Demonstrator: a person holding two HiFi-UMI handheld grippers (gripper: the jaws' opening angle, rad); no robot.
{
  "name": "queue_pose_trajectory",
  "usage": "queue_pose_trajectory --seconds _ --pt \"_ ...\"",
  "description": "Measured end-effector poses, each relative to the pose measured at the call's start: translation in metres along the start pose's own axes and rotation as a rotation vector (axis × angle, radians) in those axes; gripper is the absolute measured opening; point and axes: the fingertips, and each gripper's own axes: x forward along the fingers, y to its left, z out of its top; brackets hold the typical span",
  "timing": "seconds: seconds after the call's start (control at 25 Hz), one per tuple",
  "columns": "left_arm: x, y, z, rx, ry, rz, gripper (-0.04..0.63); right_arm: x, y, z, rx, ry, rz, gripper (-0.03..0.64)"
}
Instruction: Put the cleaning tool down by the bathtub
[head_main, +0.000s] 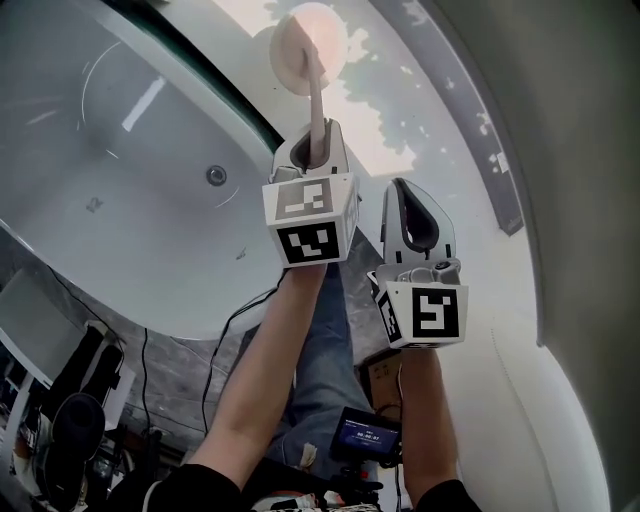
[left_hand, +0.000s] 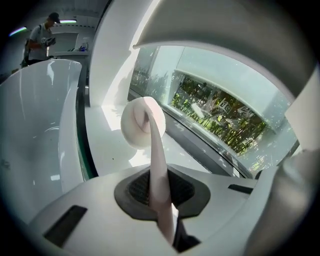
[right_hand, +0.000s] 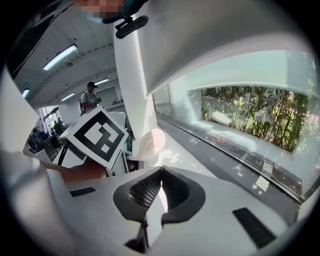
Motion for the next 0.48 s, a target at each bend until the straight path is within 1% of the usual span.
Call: queue_pose_trajectory --seconds 0.2,0.36,0.48 --pt "0.013 0.007 -0.002 -0.028 0.01 0.017 0.035 0.008 0.0 -0.007 0.003 0.014 0.013 0.026" --pt "0.025 0.001 -0.011 -0.022 0.037 0.004 0.035 0.013 -0.003 -0.011 0.008 0.018 0.024 0.026" --pt "0.033 0.001 -0.017 -0.041 0.054 0.005 0.035 0.016 -0.003 -0.013 0.01 0.02 0.028 0.026"
